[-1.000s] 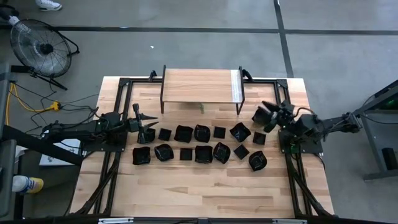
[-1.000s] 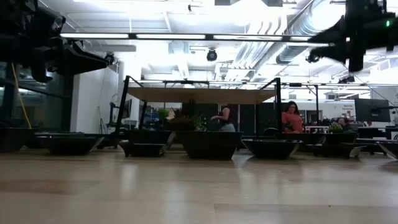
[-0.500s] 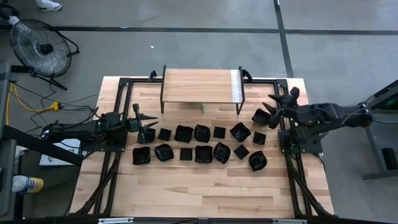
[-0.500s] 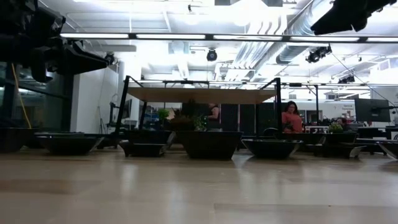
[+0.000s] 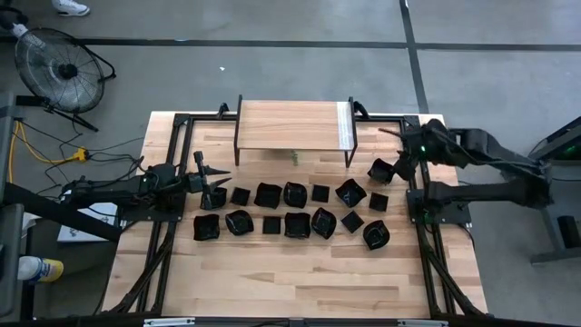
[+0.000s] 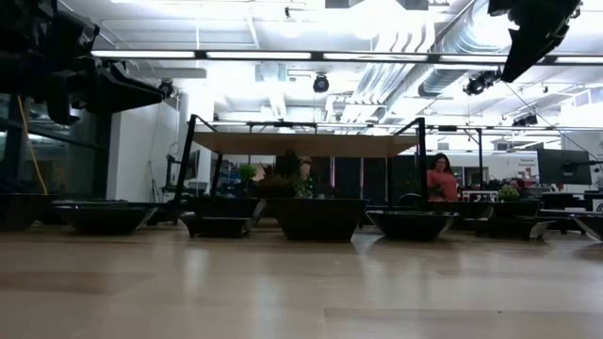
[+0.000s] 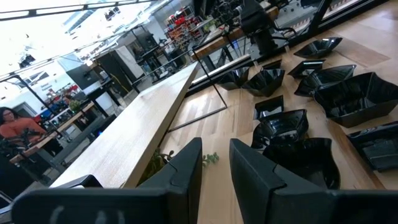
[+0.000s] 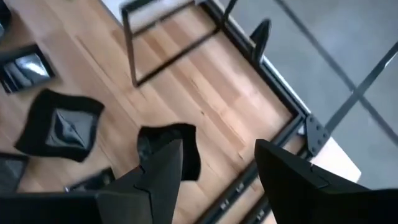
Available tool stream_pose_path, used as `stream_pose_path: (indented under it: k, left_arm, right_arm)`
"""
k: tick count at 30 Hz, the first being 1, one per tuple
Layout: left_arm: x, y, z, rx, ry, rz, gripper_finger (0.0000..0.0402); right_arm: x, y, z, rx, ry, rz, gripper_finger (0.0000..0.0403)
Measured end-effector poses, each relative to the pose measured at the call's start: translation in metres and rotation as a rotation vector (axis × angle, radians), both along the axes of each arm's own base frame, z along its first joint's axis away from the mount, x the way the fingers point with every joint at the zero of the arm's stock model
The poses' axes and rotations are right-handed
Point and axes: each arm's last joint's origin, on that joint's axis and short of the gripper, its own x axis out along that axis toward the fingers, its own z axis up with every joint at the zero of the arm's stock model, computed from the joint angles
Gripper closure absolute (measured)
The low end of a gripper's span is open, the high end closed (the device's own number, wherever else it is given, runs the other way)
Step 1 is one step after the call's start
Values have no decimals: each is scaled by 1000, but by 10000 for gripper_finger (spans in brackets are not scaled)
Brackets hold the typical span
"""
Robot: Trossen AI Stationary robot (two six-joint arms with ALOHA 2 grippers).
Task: Pick & Place Mini shaped plates
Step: Put the distorted square plate on the shelf
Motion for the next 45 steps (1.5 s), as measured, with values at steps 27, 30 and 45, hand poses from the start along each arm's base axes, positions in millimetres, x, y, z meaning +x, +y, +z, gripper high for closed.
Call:
stream_pose_path:
  k: [27,30,45]
  left_arm:
    - [0,0,0,0,3,4,323]
    - [0,0,0,0,3,4,323]
    - [0,0,0,0,3,-1,323]
  right_arm:
    - [12,-126,-69,482,97,-57,206]
    - [18,-131,-77,520,116,-91,206]
    - [30,-130,-141,656,332,-325,205]
